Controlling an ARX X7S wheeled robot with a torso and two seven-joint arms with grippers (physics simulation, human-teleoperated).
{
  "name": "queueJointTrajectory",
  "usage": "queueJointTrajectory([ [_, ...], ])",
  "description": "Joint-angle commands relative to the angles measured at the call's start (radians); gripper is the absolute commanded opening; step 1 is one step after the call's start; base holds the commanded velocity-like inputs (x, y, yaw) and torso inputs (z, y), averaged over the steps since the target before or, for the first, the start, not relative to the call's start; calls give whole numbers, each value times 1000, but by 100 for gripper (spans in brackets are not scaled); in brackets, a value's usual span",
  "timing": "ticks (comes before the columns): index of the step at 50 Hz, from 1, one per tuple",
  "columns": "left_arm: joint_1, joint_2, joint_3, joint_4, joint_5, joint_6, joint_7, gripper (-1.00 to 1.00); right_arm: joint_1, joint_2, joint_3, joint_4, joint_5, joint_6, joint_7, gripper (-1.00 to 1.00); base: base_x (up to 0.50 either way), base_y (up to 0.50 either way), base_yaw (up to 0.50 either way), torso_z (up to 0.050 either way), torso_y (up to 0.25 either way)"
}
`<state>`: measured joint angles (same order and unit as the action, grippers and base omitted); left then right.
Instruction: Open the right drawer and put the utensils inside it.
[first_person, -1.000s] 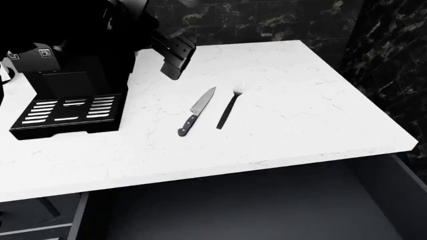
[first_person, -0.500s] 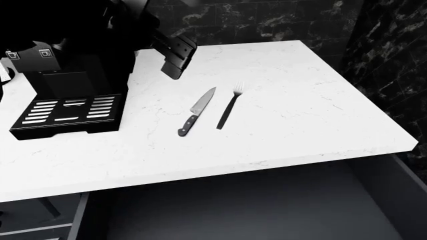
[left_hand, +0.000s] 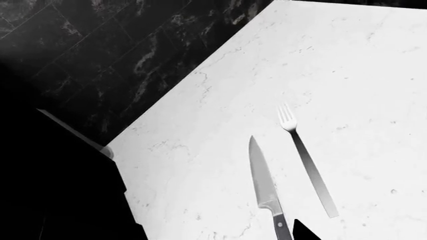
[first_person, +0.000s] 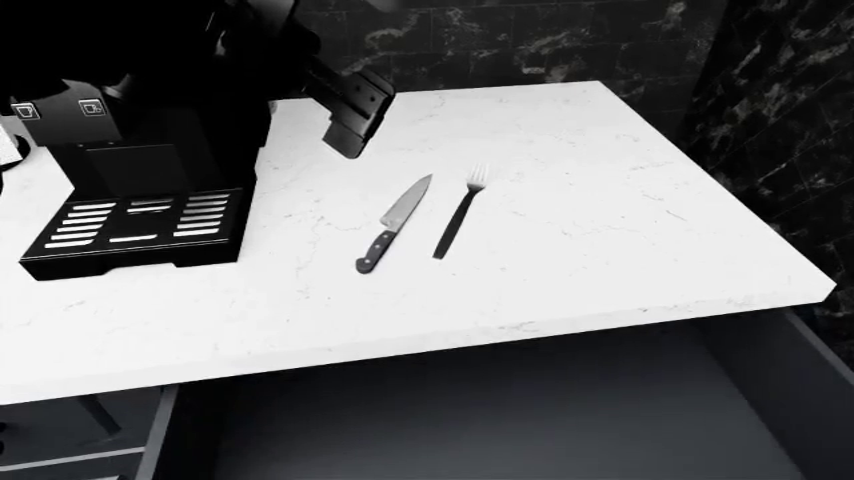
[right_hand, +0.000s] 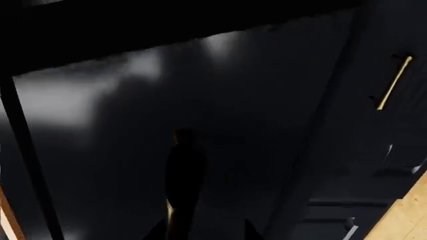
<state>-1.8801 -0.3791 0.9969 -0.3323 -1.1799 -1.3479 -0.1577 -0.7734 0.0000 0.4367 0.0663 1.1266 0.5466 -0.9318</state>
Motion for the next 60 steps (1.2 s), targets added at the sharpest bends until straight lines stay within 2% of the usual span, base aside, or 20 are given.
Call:
queueJointTrajectory([
  [1, 1, -2, 0, 4, -8, -1, -7, 100, -12, 0, 57, 27, 32, -31, 16, 100, 0, 0, 0, 0, 0],
  [8, -3, -2, 4, 0, -7, 0, -3, 100, -12, 0, 116, 37, 154, -52, -12, 100, 0, 0, 0, 0, 0],
  [18, -6, -5, 2, 2, -15, -2, -10, 100, -12, 0, 143, 62, 345, -280, -36, 100, 0, 0, 0, 0, 0],
  [22, -8, -5, 4, 0, -15, 1, -7, 100, -12, 0, 159, 61, 384, -308, -49, 100, 0, 0, 0, 0, 0],
  [25, -9, -5, 4, 0, -16, 1, -9, 100, -12, 0, 118, 59, 424, -449, -24, 100, 0, 0, 0, 0, 0],
  [27, -8, -5, 6, 3, -17, 0, -10, 100, -12, 0, 50, 61, 463, -684, -29, 100, 0, 0, 0, 0, 0],
  [30, -7, -6, 9, -1, -14, 5, -6, 100, -12, 0, 73, 70, 548, -802, -131, 100, 0, 0, 0, 0, 0],
  [34, 0, -7, 6, 4, -20, 8, -12, 100, -12, 0, 285, 124, 691, -675, -223, 100, 0, 0, 0, 0, 0],
  [36, 3, -5, 6, 3, -20, 12, -12, 100, -12, 0, 419, 167, 718, -558, -273, 100, 0, 0, 0, 0, 0],
  [38, 4, -5, 6, 3, -20, 13, -12, 100, -12, 0, 447, 176, 724, -556, -304, 100, 0, 0, 0, 0, 0],
  [39, 6, -5, 6, 5, -22, 14, -13, 100, -12, 0, 549, 206, 676, -475, -358, 100, 0, 0, 0, 0, 0],
  [43, 1, -2, 8, -1, -19, 18, -9, 100, -12, 0, 722, 295, 754, -538, -522, 100, 0, 0, 0, 0, 0],
  [44, 1, -2, 9, -3, -18, 21, -8, 100, 138, 0, 872, 145, 604, -388, -609, 100, 0, 0, 0, 0, 0],
  [45, 3, -2, 9, -1, -18, 22, -9, 100, -12, 0, 788, 293, 754, -538, -545, 100, 0, 0, 0, 0, 0],
  [46, 6, -3, 8, 1, -20, 23, -12, 100, -12, 0, 844, 311, 752, -522, -558, 100, 0, 0, 0, 0, 0],
  [50, 6, -3, 9, 7, -21, 23, -13, 100, 585, 8, 1444, -259, 152, 78, -618, 100, 0, 0, 0, 0, 0],
  [52, 5, -1, 7, 4, -23, 24, -14, 100, 591, 9, 1744, -270, -136, 378, -625, 100, 0, 0, 0, 0, 0],
  [54, 9, 2, 7, 0, -24, 26, -18, 100, 605, 1, 2044, -290, -144, 678, -638, 100, 0, 0, 0, 0, 0],
  [56, 11, 4, 8, -5, -23, 27, -17, 100, 611, 1, 2344, -297, -150, 760, -638, 100, 0, 0, 0, 0, 0],
  [60, 16, 20, -2, -49, -41, 15, -21, 100, 618, 0, 2376, -312, -159, 758, -639, 100, 0, 0, 0, 0, 0],
])
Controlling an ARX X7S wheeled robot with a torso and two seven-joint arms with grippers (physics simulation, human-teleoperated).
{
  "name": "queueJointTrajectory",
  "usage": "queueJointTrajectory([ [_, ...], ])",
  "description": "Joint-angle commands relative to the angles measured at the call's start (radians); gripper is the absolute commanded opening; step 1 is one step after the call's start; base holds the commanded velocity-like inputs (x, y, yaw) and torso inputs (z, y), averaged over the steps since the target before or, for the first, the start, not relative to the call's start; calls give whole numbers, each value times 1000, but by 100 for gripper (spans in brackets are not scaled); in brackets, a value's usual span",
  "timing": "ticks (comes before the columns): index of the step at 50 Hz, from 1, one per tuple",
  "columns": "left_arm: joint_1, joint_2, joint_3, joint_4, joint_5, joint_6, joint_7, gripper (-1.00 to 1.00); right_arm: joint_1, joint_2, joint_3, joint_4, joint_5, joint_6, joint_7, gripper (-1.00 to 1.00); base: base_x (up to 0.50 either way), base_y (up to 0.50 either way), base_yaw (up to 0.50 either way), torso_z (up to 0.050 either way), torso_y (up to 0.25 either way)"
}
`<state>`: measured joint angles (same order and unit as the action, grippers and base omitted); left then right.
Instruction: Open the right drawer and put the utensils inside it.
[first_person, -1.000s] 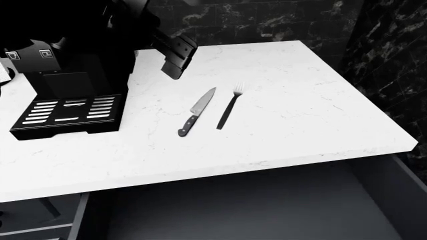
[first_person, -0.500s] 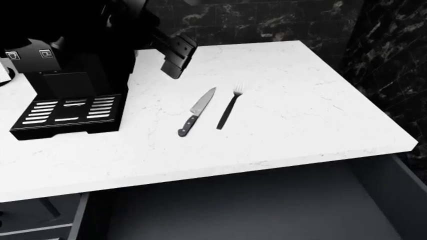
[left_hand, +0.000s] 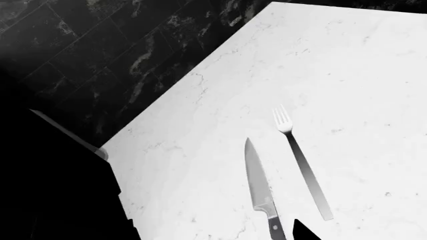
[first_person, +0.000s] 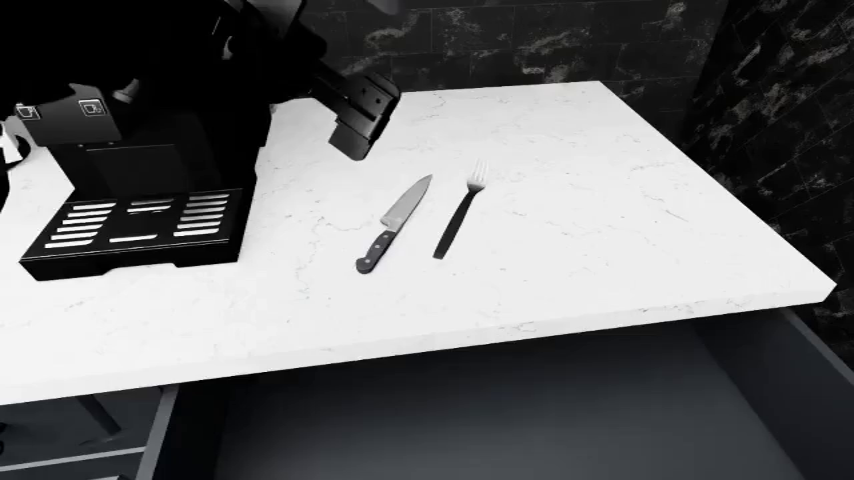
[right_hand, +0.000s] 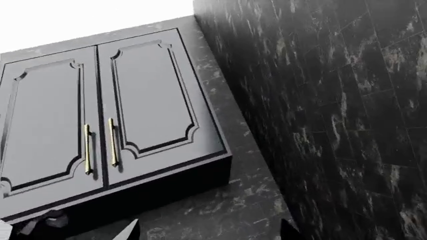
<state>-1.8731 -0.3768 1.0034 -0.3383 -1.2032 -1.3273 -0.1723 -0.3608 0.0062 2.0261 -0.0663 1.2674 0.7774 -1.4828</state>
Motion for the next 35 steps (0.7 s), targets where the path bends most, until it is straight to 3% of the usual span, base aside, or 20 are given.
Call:
queueJointTrajectory([
  [1, 22, 37, -47, -105, -36, 8, -41, 100, 205, -6, 784, -180, -300, 532, -88, 100, 0, 0, 0, 0, 0],
  [5, 58, 78, -102, -193, -87, 31, -47, 100, 206, -6, 768, -190, -304, 540, -88, 100, 0, 0, 0, 0, 0],
  [10, 65, 121, -80, -283, -34, 104, -11, 100, 206, -6, 752, -192, -309, 541, -88, 100, 0, 0, 0, 0, 0],
  [17, 84, 174, -108, -423, -34, 138, -63, 100, 210, -6, 732, -199, -319, 539, -88, 100, 0, 0, 0, 0, 0],
  [28, 151, 209, -73, -486, 19, 229, -37, 100, 214, -6, 710, -206, -331, 532, -88, 100, 0, 0, 0, 0, 0],
  [35, 175, 239, -95, -589, -1, 195, -126, 100, 216, -6, 684, -213, -343, 522, -88, 100, 0, 0, 0, 0, 0],
])
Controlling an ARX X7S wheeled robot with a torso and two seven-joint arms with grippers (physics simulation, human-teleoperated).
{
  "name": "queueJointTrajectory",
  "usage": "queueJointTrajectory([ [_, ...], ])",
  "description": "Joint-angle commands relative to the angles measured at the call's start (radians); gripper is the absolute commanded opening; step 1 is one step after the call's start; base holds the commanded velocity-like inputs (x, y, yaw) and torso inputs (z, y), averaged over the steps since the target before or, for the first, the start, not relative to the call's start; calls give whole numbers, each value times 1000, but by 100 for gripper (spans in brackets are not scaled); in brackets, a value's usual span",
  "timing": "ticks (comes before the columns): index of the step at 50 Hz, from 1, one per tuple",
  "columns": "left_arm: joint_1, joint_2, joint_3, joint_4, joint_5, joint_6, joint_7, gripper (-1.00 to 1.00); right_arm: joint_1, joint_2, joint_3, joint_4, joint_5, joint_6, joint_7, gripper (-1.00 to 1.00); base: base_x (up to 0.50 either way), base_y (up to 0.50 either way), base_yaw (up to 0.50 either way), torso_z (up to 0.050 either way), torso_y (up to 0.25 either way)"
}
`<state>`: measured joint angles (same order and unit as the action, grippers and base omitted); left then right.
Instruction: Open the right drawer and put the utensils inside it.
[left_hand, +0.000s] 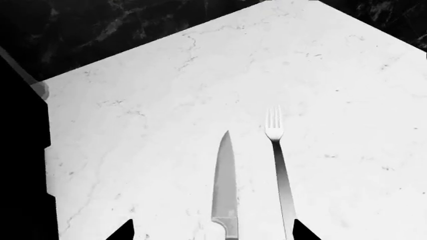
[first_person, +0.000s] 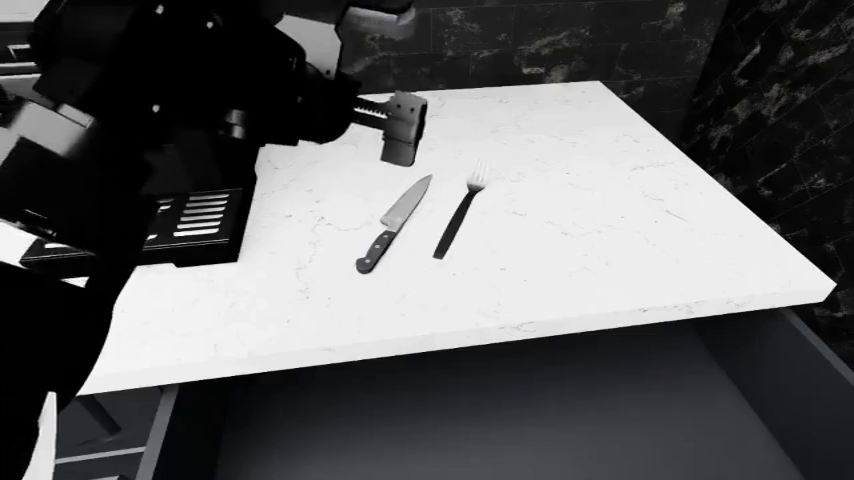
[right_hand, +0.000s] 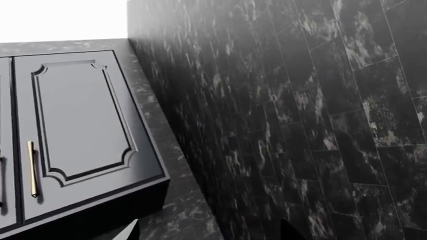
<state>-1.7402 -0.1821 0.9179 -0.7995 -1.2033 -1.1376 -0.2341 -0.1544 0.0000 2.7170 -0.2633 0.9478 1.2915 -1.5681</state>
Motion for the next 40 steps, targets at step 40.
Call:
queueJointTrajectory([
  [40, 146, 172, 149, -416, 153, 194, 196, 100, 24, 0, -69, -16, -68, -35, -3, 100, 0, 0, 0, 0, 0],
])
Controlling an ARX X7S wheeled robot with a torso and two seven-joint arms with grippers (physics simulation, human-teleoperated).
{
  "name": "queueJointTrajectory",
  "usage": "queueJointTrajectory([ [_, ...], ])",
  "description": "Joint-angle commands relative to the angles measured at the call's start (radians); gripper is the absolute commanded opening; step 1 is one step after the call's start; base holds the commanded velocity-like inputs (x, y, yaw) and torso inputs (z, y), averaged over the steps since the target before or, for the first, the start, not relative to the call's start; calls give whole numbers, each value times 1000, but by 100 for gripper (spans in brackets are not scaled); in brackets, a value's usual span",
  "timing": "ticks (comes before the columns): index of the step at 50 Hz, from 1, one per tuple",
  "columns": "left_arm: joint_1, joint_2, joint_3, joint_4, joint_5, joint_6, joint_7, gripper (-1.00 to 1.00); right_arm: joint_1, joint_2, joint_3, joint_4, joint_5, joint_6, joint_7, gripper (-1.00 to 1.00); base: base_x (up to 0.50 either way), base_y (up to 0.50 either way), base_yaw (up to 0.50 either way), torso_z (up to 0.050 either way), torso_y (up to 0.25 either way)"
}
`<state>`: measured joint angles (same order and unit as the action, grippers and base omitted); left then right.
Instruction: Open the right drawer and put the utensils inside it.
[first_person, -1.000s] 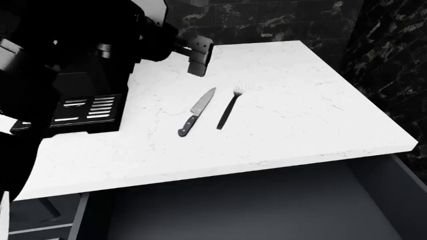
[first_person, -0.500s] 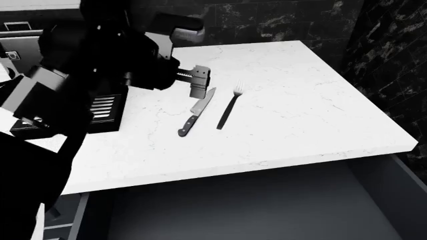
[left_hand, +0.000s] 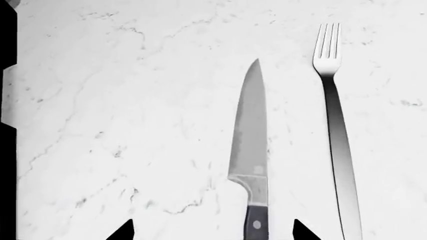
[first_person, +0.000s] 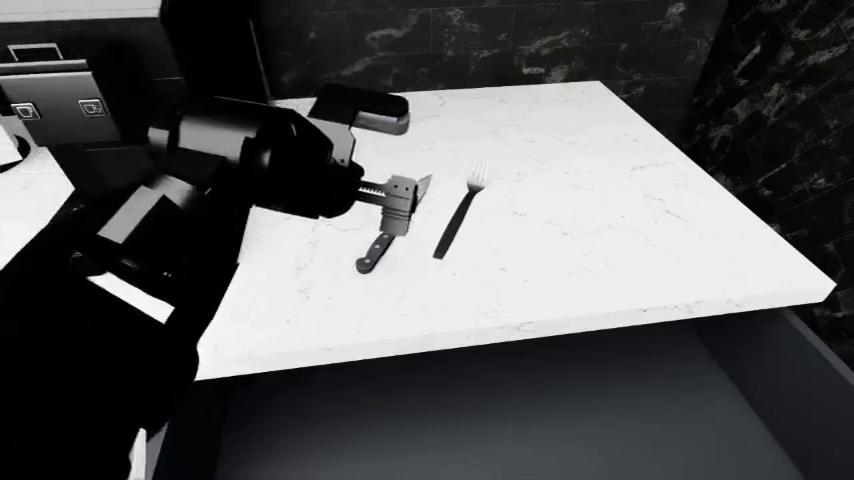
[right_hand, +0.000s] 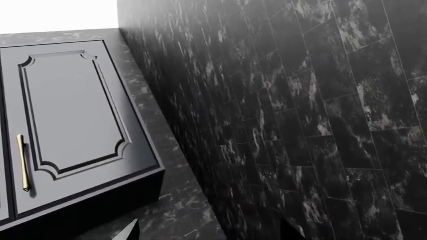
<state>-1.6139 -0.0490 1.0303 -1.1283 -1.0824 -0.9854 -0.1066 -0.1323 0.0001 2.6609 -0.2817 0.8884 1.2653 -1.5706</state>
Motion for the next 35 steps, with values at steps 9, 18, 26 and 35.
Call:
queueJointTrajectory([
  [9, 40, 47, 73, -102, 7, 46, 82, 100, 3, 0, -9, -3, -5, 1, 0, 100, 0, 0, 0, 0, 0],
  [18, 71, 48, 134, -102, -56, 55, 86, 100, 3, 0, -25, -1, -14, -10, 0, 100, 0, 0, 0, 0, 0],
  [26, 105, 48, 212, -75, -140, 79, 96, 100, 8, 0, -53, 3, -33, -33, 0, 100, 0, 0, 0, 0, 0],
  [35, 106, 49, 289, -73, -222, 95, 91, 100, 4, 0, -51, 3, -31, -27, 0, 100, 0, 0, 0, 0, 0],
])
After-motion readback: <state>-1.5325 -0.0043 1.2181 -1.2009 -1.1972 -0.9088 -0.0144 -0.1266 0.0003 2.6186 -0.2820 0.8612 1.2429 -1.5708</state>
